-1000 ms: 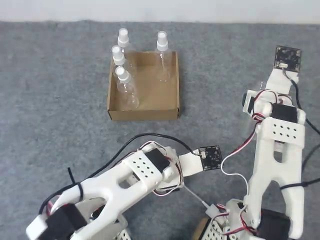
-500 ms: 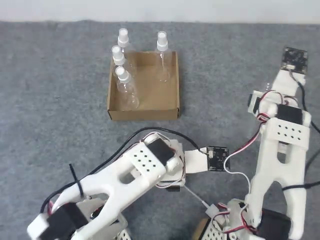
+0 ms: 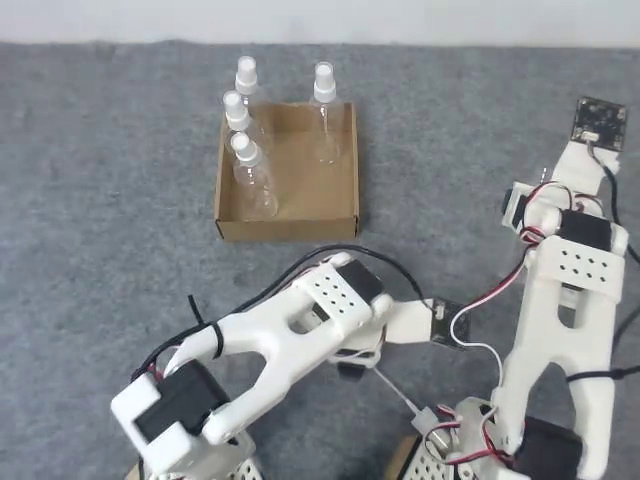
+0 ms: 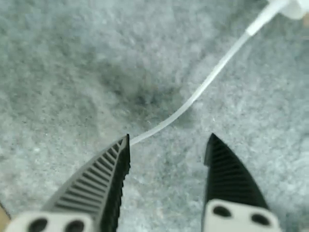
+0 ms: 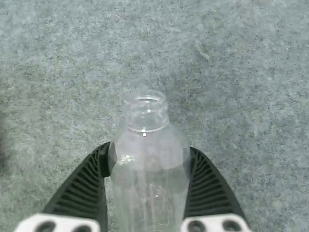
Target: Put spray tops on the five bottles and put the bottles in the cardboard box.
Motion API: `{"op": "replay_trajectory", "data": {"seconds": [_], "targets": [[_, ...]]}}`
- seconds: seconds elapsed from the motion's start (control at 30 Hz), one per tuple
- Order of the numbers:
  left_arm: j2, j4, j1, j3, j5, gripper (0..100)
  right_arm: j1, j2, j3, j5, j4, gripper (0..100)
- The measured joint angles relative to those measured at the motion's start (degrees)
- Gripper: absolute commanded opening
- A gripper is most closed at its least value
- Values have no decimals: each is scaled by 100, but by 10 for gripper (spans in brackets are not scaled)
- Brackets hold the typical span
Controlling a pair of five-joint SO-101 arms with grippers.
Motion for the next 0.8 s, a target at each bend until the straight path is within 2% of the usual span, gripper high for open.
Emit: {"op": "replay_trajectory", "data": {"seconds": [0.37, 0.57, 0.8], "targets": [[0, -44, 0, -44, -360, 152, 0, 0, 0, 0, -70, 9], [0, -70, 0, -158, -396, 223, 0, 0, 0, 0, -70, 9], [9, -70, 0, -387, -404, 228, 0, 0, 0, 0, -70, 9]]}}
